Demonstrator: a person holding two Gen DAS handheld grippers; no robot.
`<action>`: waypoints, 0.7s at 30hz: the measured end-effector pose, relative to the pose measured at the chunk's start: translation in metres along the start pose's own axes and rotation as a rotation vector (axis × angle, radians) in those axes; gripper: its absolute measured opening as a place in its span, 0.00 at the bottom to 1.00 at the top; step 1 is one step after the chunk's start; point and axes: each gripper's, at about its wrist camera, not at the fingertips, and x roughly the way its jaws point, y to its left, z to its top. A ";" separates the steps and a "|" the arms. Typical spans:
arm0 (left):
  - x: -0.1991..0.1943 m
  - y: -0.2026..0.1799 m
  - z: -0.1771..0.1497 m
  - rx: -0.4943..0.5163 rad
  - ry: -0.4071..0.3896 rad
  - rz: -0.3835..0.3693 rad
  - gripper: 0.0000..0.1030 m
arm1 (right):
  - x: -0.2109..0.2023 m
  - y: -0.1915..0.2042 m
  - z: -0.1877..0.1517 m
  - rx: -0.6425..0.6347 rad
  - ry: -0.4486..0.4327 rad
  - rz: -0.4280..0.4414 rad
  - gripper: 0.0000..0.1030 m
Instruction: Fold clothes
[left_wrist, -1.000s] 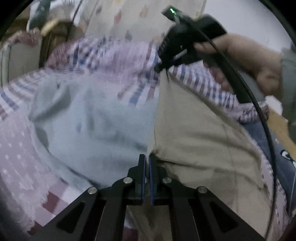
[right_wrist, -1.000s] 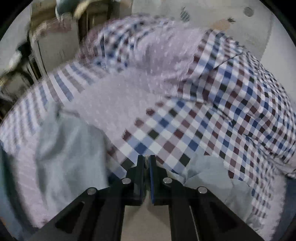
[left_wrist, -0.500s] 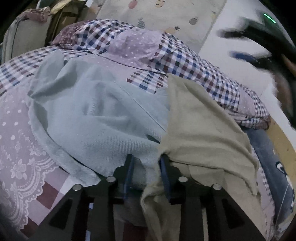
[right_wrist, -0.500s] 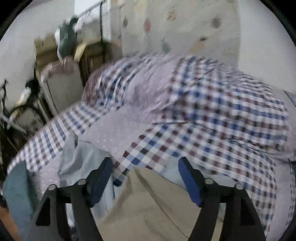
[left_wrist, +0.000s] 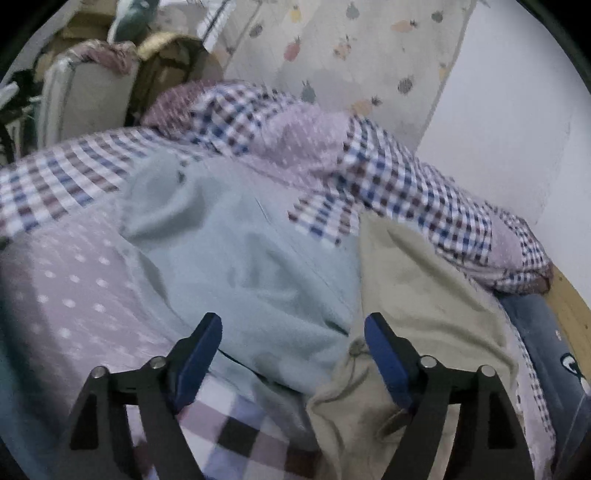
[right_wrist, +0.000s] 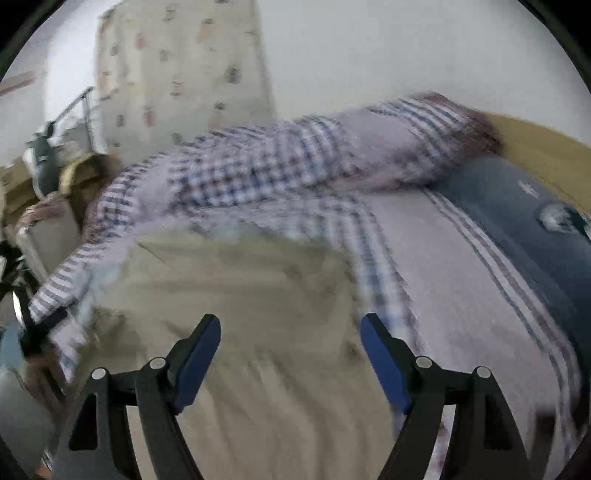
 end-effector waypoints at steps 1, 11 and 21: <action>-0.009 0.000 0.002 0.004 -0.020 -0.002 0.81 | -0.008 -0.010 -0.022 0.038 0.014 -0.011 0.79; -0.113 -0.007 -0.060 0.102 -0.014 -0.087 0.84 | -0.052 -0.014 -0.133 0.078 0.021 -0.014 0.79; -0.174 0.038 -0.127 -0.031 0.158 -0.042 0.84 | -0.056 0.049 -0.170 -0.029 0.059 0.117 0.79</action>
